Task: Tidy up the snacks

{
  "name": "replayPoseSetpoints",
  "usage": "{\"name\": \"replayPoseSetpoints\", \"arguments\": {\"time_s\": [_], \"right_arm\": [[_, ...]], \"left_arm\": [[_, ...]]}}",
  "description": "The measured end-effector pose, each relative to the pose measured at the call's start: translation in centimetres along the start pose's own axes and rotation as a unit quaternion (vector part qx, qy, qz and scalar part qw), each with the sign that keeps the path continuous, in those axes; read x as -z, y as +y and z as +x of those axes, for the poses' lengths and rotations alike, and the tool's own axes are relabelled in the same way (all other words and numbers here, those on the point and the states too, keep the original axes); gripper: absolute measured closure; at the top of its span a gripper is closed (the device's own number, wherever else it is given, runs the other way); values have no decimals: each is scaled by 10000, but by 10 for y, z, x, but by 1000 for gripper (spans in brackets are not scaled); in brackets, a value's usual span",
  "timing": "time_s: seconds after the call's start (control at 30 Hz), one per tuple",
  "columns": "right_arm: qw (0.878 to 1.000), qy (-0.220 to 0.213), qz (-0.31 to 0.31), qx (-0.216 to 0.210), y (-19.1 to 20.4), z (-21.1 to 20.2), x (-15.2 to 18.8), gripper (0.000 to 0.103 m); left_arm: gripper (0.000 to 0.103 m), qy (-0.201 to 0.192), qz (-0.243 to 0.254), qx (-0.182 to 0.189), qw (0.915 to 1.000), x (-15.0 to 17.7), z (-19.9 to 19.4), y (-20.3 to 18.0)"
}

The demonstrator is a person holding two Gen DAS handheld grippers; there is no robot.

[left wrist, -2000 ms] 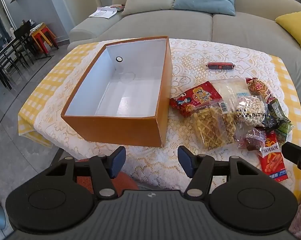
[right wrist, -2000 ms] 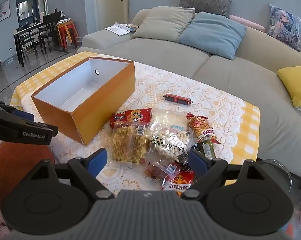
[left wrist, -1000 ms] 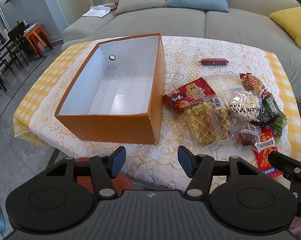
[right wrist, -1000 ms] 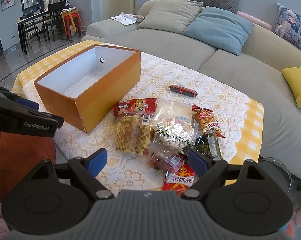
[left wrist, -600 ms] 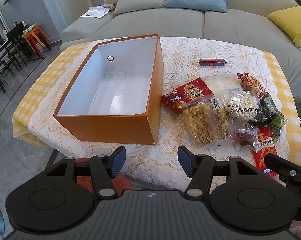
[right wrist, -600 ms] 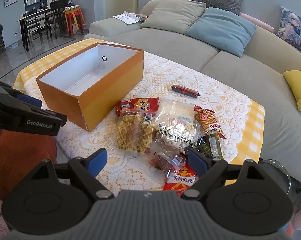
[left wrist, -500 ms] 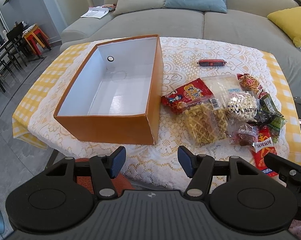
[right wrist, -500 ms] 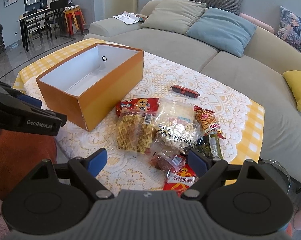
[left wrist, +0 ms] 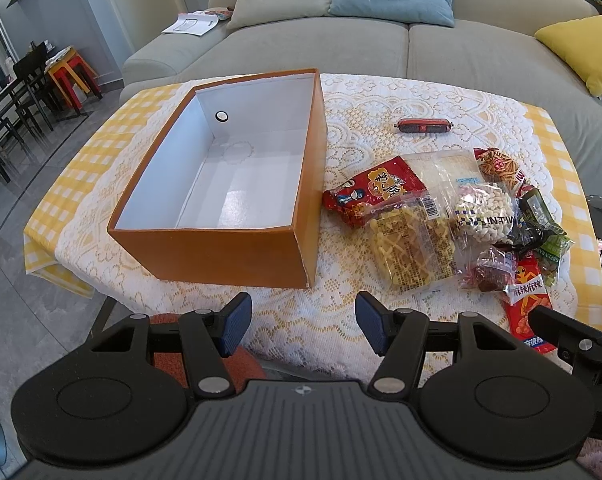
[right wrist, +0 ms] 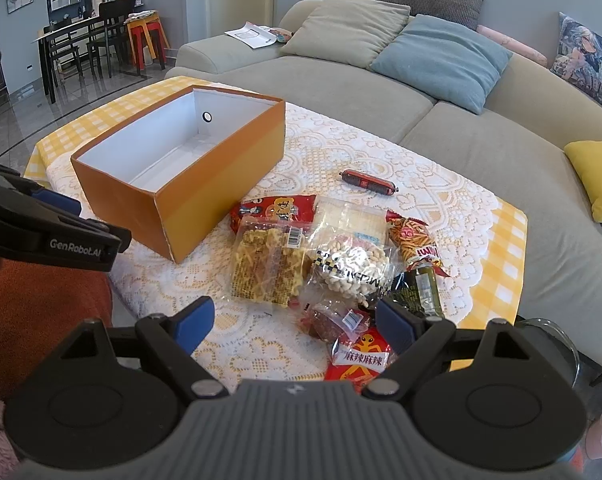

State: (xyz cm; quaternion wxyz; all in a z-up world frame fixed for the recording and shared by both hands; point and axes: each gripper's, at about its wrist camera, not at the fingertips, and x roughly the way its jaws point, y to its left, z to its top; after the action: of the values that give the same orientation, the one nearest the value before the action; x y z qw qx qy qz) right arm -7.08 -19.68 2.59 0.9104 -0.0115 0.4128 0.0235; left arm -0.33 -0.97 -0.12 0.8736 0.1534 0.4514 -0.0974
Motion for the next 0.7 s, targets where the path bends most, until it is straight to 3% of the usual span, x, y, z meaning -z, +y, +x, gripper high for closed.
{"name": "replayPoseSetpoints", "arguments": {"time_s": [0.7], "right_arm": [[10000, 26, -54, 32, 2, -1, 2, 17]], "left_arm": [[32, -5, -46, 33, 10000, 2, -2, -1]]}}
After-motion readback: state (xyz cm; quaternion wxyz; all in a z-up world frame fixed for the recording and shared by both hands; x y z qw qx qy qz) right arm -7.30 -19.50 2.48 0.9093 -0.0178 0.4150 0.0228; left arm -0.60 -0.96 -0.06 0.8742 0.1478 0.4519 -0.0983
